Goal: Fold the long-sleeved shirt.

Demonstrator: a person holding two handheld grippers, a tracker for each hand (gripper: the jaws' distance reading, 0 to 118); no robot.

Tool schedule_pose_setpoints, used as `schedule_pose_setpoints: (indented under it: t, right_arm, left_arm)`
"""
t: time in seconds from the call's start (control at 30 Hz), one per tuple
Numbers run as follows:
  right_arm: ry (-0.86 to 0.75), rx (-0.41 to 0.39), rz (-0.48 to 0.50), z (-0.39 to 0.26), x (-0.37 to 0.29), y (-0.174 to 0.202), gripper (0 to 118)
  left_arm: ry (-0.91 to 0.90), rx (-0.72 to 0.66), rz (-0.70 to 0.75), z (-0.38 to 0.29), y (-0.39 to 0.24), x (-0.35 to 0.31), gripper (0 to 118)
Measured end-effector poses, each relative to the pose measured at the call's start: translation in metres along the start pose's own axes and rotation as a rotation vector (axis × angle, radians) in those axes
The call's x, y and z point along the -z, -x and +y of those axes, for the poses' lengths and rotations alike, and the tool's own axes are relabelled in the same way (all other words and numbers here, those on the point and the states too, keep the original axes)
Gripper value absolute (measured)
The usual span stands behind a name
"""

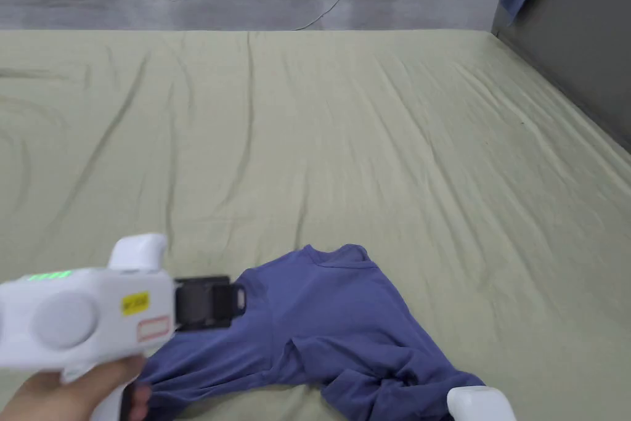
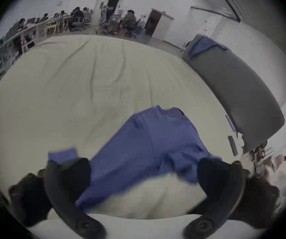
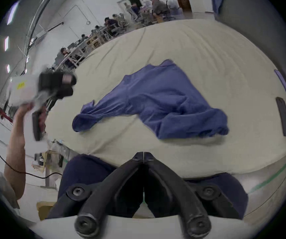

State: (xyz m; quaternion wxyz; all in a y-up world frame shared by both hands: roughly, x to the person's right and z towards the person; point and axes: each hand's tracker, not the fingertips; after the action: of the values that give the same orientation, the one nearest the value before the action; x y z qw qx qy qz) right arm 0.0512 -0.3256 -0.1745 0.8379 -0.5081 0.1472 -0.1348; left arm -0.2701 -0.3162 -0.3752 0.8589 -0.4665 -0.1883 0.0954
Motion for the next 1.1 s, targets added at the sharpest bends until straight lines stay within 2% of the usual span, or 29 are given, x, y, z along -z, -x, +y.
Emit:
schedule_pose_setpoints:
  t: [0.17,0.23,0.27,0.3,0.33,0.37,0.4,0.43,0.47,0.5,0.53,0.57,0.67,0.73,0.77,0.8,0.83,0.87,0.93,0.97,1.0,1.1]
  right_arm:
    - [0.039,0.03,-0.009,0.002,0.016,0.002,0]
    - [0.051,0.033,-0.031,0.005,0.022,0.006,0]
    - [0.061,0.018,-0.04,0.009,0.025,0.005,0]
    - [0.071,-0.015,-0.056,0.012,0.027,0.005,0]
    - [0.056,-0.048,-0.082,0.017,0.027,0.005,0]
    - [0.032,-0.067,-0.109,0.023,0.029,0.013,0]
    - [0.021,-0.085,-0.105,0.028,0.032,0.014,0]
    - [0.016,-0.097,-0.106,0.035,0.038,0.014,10]
    - [-0.001,-0.1,-0.153,0.041,0.047,0.014,64]
    - [0.011,-0.072,-0.2,0.047,0.059,0.018,110]
    - [0.035,-0.065,-0.217,0.051,0.074,0.017,117]
    - [-0.001,-0.045,-0.187,0.051,0.082,0.013,116]
    - [0.085,0.015,-0.27,0.065,0.128,0.023,116]
    - [0.135,-0.021,-0.306,0.062,0.155,0.021,111]
    - [0.149,-0.074,-0.383,0.06,0.168,0.018,108]
    - [0.131,-0.154,-0.424,0.057,0.167,0.023,97]
    - [0.104,-0.223,-0.44,0.056,0.157,0.03,76]
    - [0.054,-0.225,-0.423,0.054,0.14,0.034,8]
    - [-0.011,-0.205,-0.419,0.051,0.105,0.025,6]
    - [-0.018,-0.156,-0.317,0.051,0.089,0.016,6]
    - [-0.015,-0.121,-0.287,0.05,0.075,0.007,6]
    - [-0.12,-0.092,-0.316,0.048,0.023,-0.008,6]
  left_arm:
    - [0.133,0.103,0.138,0.045,-0.003,0.138,117]
    - [0.212,0.171,0.175,0.042,-0.003,0.18,110]
    - [0.27,0.213,0.18,0.033,-0.006,0.195,97]
    - [0.251,0.295,0.225,0.027,-0.012,0.196,99]
    - [0.159,0.338,0.21,0.029,-0.019,0.181,99]
    - [0.187,0.342,0.191,0.031,-0.022,0.174,87]
    - [0.187,0.32,0.164,0.033,-0.023,0.165,69]
    - [0.146,0.324,0.18,0.038,-0.021,0.154,37]
    - [0.125,0.296,0.144,0.041,-0.02,0.147,0]
    - [0.103,0.284,0.177,0.042,-0.02,0.139,0]
    - [0.104,0.264,0.141,0.045,-0.016,0.133,0]
    - [0.138,0.204,0.082,0.044,-0.016,0.13,0]
    - [0.134,0.185,0.069,0.049,-0.01,0.124,0]
    - [0.135,0.171,0.064,0.05,-0.012,0.123,0]
    - [0.133,0.16,0.061,0.051,-0.013,0.122,0]
    - [0.13,0.146,0.058,0.054,-0.007,0.12,0]
    - [0.12,0.12,0.051,0.055,-0.007,0.118,0]
    - [0.108,0.082,0.032,0.056,-0.006,0.112,0]
    - [0.086,0.036,-0.001,0.061,-0.004,0.095,0]
    - [0.078,0.031,-0.009,0.063,-0.004,0.087,0]
    - [0.065,0.022,-0.016,0.064,-0.005,0.079,0]
    - [0.01,-0.008,-0.079,0.065,-0.006,0.042,0]
